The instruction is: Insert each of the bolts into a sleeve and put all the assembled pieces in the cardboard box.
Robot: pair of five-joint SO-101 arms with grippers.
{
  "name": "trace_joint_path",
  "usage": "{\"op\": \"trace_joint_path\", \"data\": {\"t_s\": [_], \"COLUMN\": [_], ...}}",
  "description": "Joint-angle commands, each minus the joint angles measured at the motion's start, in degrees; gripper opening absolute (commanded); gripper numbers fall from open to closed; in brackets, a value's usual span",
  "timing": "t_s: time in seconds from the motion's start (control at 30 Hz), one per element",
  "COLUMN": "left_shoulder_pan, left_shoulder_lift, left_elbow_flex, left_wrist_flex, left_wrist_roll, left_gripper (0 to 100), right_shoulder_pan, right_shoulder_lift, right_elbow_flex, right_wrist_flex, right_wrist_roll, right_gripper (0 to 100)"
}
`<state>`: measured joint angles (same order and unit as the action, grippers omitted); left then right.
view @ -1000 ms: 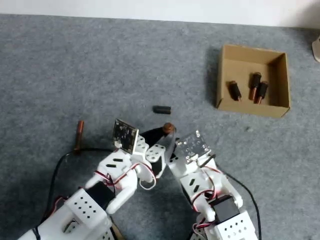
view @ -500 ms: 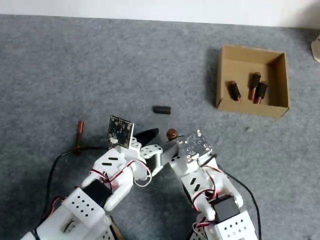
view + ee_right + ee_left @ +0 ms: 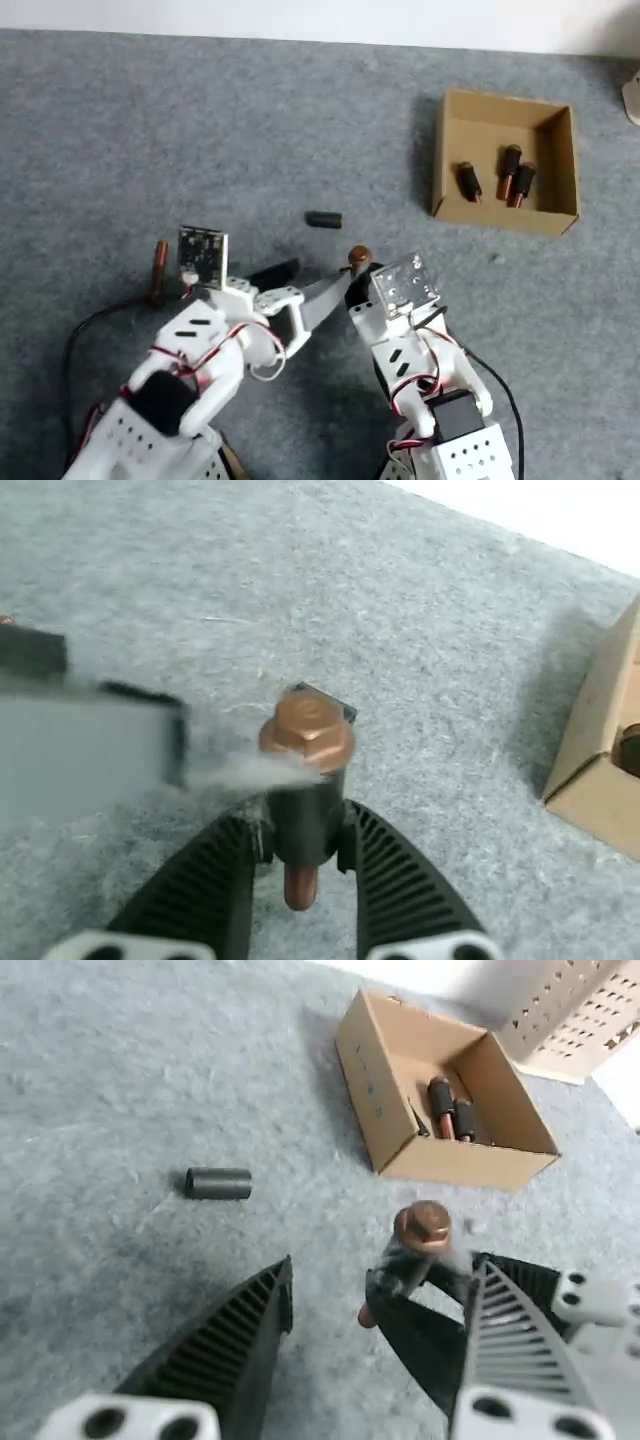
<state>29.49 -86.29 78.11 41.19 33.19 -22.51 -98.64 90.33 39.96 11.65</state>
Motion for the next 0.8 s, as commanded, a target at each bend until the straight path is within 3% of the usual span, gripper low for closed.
{"op": "trace_joint_path", "data": {"t_s": [0.0,0.13,0.37,0.53,0.77], "left_shoulder_pan": [-0.75,-0.75,-3.91,-4.53,-4.53], "left_shoulder_lift": [-5.32,-6.64,-6.64,-6.64,-6.64], "left_elbow_flex": [-0.66,1.1,1.19,1.63,3.82], "left_wrist_flex": [0.88,0.88,0.88,0.79,0.53], "left_wrist_roll": [0.44,0.26,0.26,0.09,-1.67], "left_gripper": [27,26,11,11,11], "right_shoulder_pan": [2.59,5.85,10.15,10.33,17.98], "right_shoulder_lift": [1.98,12.09,29.32,32.66,41.1], "right_elbow_flex": [-1.98,-6.99,-18.68,-24.57,-35.74], "right_wrist_flex": [-2.07,-2.42,-2.51,-2.51,-2.51], "right_wrist_roll": [-0.35,-0.62,-0.79,-0.53,0.26], "right_gripper": [0.5,0.5,0.5,0.5,0.5]}}
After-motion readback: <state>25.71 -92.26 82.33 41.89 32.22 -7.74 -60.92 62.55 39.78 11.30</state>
